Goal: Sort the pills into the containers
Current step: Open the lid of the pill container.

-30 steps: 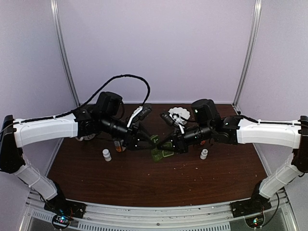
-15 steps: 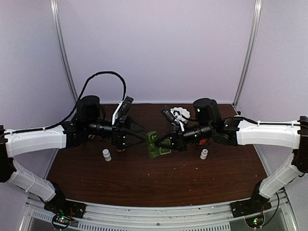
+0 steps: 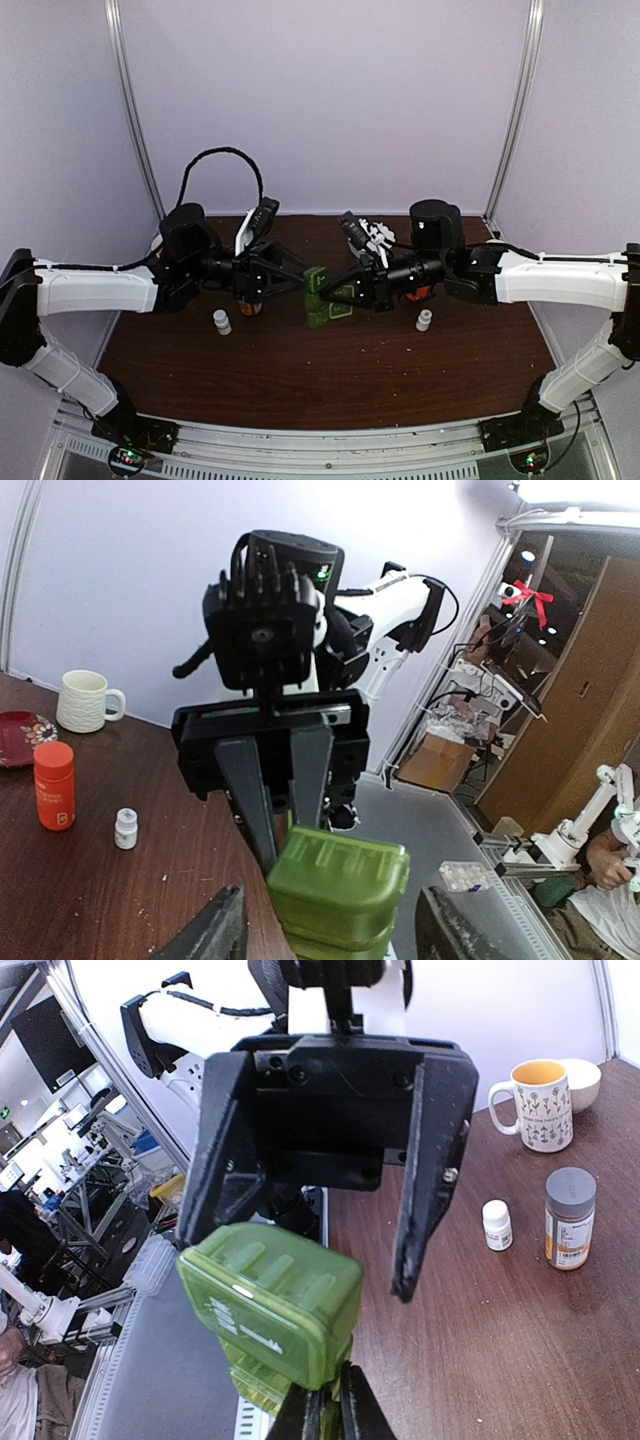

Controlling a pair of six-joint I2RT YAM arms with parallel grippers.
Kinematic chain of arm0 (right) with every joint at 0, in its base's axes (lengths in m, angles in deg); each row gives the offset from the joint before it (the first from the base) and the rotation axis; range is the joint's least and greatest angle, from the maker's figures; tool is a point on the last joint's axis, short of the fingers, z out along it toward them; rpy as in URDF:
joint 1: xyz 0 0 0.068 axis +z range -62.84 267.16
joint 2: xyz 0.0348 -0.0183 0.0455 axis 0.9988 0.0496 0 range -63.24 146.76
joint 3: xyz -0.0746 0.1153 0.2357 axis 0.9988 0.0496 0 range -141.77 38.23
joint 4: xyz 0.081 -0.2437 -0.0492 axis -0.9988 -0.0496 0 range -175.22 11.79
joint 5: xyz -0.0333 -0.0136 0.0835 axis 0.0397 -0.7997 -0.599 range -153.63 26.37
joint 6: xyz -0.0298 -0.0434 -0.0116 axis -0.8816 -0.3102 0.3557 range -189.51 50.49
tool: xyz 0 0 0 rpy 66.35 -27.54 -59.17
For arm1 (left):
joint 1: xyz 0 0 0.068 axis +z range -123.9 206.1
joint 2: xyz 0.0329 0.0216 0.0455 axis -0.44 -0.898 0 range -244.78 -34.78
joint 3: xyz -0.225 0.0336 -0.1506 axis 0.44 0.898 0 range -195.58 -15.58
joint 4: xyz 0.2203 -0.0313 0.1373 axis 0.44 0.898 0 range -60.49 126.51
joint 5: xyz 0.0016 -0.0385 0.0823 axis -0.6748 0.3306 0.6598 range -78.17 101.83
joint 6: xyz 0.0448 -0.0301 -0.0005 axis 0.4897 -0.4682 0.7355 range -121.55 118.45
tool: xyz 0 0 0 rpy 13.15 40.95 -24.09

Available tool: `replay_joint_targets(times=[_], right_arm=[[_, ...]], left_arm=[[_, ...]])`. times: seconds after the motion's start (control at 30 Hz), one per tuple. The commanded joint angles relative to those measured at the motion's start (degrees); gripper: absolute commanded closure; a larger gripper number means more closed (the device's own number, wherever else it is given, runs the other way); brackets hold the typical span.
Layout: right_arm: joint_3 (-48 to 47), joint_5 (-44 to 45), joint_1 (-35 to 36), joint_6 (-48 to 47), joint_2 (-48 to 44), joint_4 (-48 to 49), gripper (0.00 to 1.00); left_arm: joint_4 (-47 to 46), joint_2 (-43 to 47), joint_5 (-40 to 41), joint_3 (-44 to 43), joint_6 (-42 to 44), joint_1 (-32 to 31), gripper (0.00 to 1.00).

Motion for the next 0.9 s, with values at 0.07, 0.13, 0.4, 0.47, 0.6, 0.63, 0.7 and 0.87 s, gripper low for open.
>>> replay_joint_targets(times=[0.07, 0.13, 0.4, 0.47, 0.6, 0.63, 0.7, 0.87], right_arm=[[0.35, -2.79, 0.45, 1.04, -1.45, 5.59, 0.97], [-0.46, -2.90, 0.49, 1.03, -0.91, 5.08, 0.97], [-1.59, -2.60, 0.54, 0.92, 0.61, 4.18, 0.97], [-1.63, -2.70, 0.54, 1.06, 0.71, 4.33, 0.97], [-1.85, -2.66, 0.54, 1.38, 0.93, 4.96, 0.97], [-1.96, -2.57, 0.59, 1.45, 1.05, 4.97, 0.97], [-2.13, -2.27, 0.54, 1.66, 1.32, 4.96, 0.98], [-2.23, -1.47, 0.55, 2.32, 1.67, 5.29, 0.98]], left_arm=[[-17.52, -4.11, -4.55, -0.97, -11.78, 0.38, 0.41], [-20.71, -5.06, -4.83, -0.84, -14.24, 0.36, 0.43], [-21.89, -6.09, -4.57, -0.77, -15.79, 0.35, 0.51], [-21.51, -6.20, -4.63, -0.83, -15.59, 0.35, 0.51], [-20.10, -6.94, -4.86, -1.26, -15.03, 0.35, 0.57], [-19.97, -7.11, -4.90, -1.28, -15.02, 0.28, 0.58], [-19.78, -7.32, -4.89, -1.30, -14.93, 0.19, 0.57], [-16.83, -7.19, -4.46, -1.15, -13.02, 0.02, 0.53]])
